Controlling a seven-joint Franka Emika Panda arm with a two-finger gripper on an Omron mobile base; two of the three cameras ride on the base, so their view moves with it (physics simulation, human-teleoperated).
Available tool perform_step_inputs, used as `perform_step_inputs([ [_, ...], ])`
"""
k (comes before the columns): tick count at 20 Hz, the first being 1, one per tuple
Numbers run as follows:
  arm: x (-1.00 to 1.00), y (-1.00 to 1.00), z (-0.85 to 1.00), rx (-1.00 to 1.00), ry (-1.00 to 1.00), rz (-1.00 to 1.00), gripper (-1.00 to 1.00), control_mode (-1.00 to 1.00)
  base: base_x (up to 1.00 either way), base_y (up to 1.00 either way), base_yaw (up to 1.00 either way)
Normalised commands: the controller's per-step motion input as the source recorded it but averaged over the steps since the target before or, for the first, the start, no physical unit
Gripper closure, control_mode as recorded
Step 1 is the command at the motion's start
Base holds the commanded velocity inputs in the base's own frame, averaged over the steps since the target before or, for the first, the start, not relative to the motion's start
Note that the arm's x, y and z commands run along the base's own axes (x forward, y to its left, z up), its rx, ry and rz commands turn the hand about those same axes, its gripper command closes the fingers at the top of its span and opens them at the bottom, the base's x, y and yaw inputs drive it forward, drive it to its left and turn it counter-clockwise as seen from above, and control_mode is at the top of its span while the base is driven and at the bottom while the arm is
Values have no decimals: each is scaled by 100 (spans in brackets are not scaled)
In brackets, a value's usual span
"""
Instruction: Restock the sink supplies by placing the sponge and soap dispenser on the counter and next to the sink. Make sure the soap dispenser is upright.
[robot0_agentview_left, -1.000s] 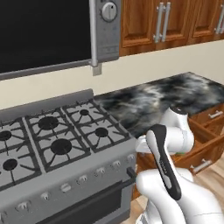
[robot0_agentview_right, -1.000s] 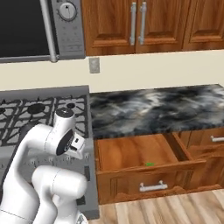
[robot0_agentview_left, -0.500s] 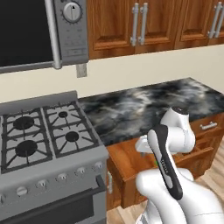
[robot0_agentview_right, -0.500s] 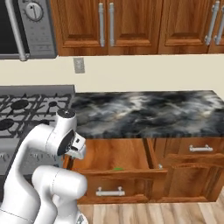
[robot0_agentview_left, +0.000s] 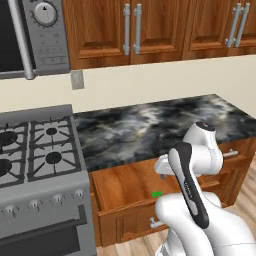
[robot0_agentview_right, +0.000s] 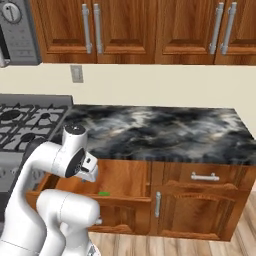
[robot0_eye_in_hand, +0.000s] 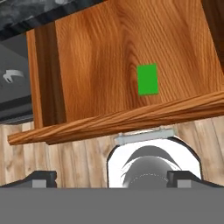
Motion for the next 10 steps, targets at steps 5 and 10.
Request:
perform_step_inputs([
  [5,0,0,0,0,0,0,-100,100,-27,-30,20],
  [10,0,0,0,0,0,0,-100,100,-30,-25,15],
])
